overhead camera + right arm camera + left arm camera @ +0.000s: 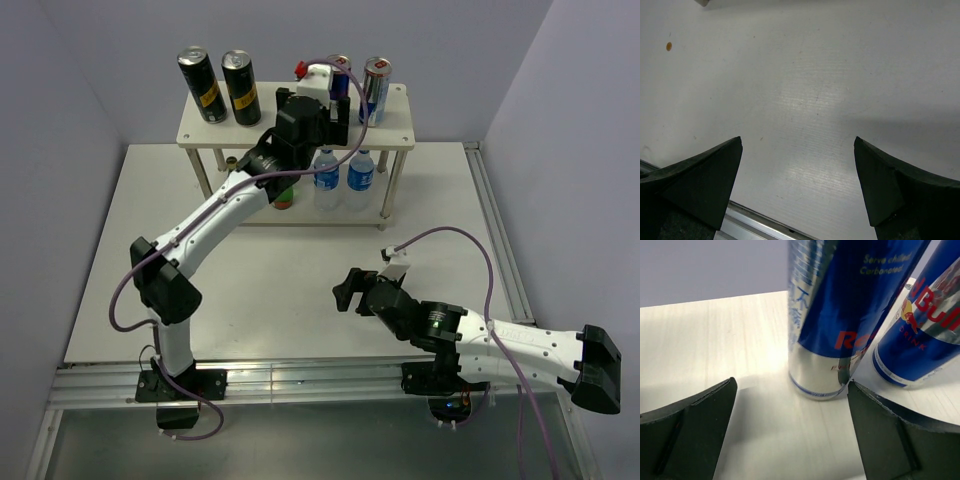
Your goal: Place and organize the beverage onto the shelf
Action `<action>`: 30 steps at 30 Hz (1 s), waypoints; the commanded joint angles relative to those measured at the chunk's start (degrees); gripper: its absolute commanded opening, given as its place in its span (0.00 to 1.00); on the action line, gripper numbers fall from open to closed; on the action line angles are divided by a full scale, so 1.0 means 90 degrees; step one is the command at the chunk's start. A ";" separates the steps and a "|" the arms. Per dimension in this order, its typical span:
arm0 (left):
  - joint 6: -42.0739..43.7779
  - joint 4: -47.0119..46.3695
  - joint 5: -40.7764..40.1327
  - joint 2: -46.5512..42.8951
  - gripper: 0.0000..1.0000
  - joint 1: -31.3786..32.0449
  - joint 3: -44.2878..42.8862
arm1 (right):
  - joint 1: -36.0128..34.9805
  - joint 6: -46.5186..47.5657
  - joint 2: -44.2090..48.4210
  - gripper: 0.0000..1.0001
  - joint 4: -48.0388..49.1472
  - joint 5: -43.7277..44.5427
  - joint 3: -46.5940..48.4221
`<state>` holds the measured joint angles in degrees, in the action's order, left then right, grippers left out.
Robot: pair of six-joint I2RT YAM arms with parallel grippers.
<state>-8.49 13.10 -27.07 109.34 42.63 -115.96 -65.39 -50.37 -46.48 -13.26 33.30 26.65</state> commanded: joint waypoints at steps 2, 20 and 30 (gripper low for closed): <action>-0.0257 -0.0245 -0.0059 -0.0693 0.99 0.0048 0.0364 | -0.0069 -0.0146 0.0096 1.00 0.0076 0.0275 -0.0071; -0.2785 0.3057 -0.1990 -0.4899 0.99 0.2225 0.4311 | -0.0420 0.0489 0.0515 0.98 -0.2213 0.1113 0.1946; -0.3491 0.5293 -0.1904 -0.6288 0.99 0.2236 0.2865 | -0.0479 0.2411 0.1627 1.00 -0.2269 0.0940 0.4186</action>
<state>-37.69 54.98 -42.61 55.94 62.63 -87.50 -69.41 -36.56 -34.48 -34.15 42.19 61.63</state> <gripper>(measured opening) 0.994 0.995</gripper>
